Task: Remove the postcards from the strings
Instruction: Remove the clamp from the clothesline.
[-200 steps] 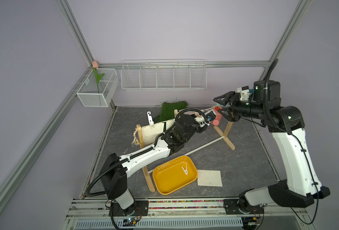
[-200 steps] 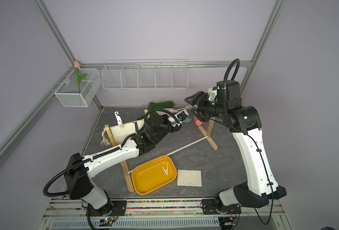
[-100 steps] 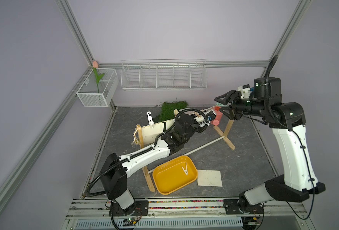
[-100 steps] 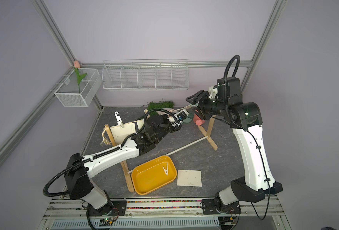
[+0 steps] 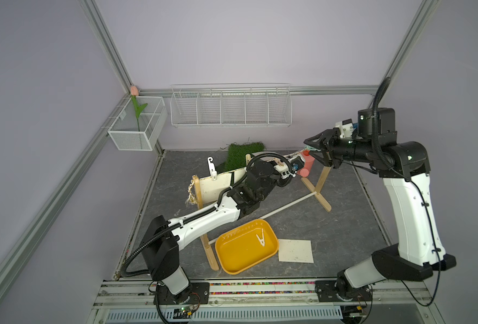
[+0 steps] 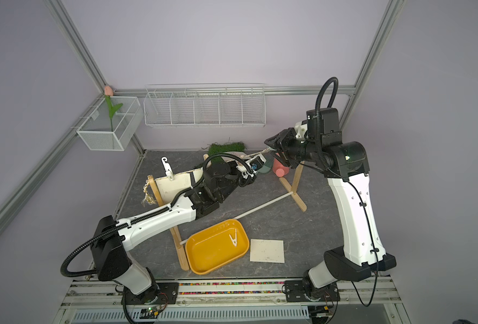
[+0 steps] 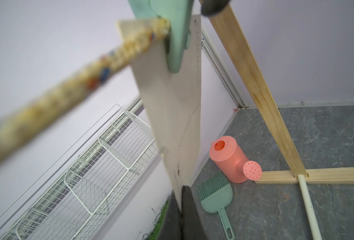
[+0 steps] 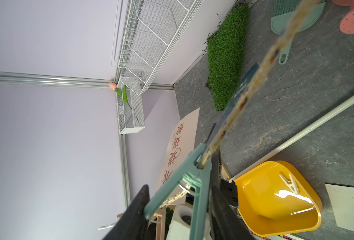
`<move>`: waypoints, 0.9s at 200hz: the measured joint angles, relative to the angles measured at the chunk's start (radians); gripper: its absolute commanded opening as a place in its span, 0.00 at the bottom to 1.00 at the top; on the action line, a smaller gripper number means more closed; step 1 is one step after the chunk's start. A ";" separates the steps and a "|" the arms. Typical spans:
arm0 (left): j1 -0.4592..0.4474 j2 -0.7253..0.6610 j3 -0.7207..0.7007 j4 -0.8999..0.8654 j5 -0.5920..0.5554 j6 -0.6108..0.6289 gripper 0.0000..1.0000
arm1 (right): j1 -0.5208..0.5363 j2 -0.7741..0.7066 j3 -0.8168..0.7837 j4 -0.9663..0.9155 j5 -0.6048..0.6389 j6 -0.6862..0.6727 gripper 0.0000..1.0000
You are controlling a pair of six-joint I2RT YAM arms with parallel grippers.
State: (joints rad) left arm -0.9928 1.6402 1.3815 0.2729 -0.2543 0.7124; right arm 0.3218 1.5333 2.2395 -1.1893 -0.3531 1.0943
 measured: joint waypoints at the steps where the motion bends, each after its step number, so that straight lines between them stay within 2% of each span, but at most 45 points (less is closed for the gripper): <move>1: 0.000 0.000 0.000 0.000 0.000 0.000 0.02 | 0.000 0.000 0.000 0.000 0.000 0.001 0.42; 75: 0.000 0.000 0.000 0.000 0.000 0.000 0.02 | -0.007 0.003 0.006 -0.022 -0.011 -0.014 0.30; 140: 0.000 -0.001 0.000 0.004 0.000 0.000 0.02 | -0.022 0.010 0.027 -0.061 -0.016 -0.035 0.24; 180: 0.000 -0.004 0.000 0.006 0.002 0.000 0.02 | -0.041 0.006 0.027 -0.068 -0.029 -0.048 0.23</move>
State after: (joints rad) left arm -0.9928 1.6363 1.3819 0.2794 -0.2523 0.7124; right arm 0.2806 1.5398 2.2669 -1.2572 -0.3820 1.0458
